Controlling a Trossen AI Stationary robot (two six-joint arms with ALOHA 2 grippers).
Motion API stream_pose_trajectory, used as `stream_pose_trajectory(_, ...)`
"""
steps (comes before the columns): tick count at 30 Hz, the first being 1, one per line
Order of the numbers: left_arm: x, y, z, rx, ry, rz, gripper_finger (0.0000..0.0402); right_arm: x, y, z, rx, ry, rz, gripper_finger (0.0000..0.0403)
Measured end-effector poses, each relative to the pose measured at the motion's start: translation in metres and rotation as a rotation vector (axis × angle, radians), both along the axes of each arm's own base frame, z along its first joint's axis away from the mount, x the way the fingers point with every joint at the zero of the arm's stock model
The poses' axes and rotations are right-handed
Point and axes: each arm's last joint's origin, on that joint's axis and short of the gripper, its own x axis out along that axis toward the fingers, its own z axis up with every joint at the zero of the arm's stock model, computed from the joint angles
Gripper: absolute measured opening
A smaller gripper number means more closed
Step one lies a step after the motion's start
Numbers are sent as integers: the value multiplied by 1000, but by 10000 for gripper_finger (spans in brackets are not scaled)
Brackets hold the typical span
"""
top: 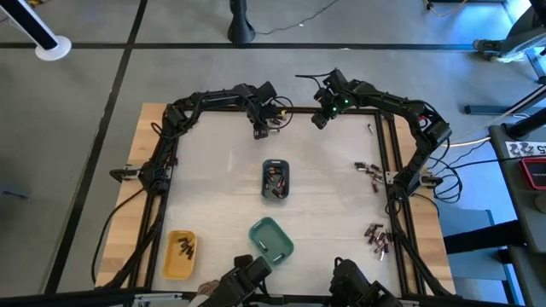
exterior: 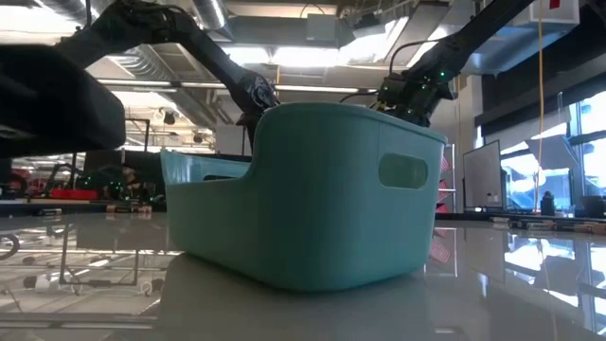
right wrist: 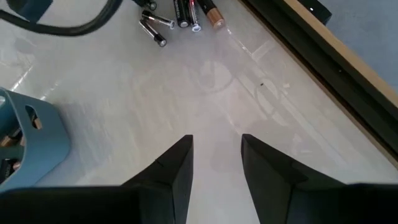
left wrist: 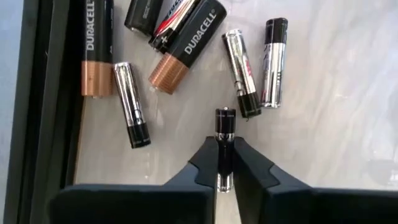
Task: Sort batteries
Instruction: Put the silver battery into the green bin
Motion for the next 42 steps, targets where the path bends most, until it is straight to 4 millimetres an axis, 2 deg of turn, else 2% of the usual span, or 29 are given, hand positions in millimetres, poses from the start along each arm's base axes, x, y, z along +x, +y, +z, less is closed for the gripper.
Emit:
stream_pose_trajectory(4, 0, 0, 1, -10, 2, 33, 17, 0, 0, 0, 6, -7, 5, 136)
stream_pose_trajectory(10, 0, -1, 17, -44, 1, 39, 16, 0, 1, 0, 15, -5, 8, 136)
stream_pose_trajectory(17, -9, -9, 58, -46, -30, 37, 15, -1, 2, -1, 30, 7, 8, 136)
stream_pose_trajectory(20, -14, -17, 68, -115, -41, 24, 18, -1, 2, -1, 34, 2, 11, 136)
stream_pose_trajectory(23, -16, -29, 86, -220, -110, 25, 15, -1, 2, -1, 33, -7, 28, 136)
stream_pose_trajectory(27, -10, -57, 102, -350, -146, 8, 13, -1, 3, -1, 20, -18, 71, 136)
stream_pose_trajectory(32, -1, -109, 127, -393, -98, -52, 16, -1, 5, -1, 20, -36, 148, 136)
stream_pose_trajectory(39, 18, -195, 133, -454, 35, -144, 18, 0, 8, 1, 66, -127, 244, 136)
stream_pose_trajectory(42, 27, -232, 133, -454, 41, -197, 18, 0, 10, 1, 99, -153, 266, 136)
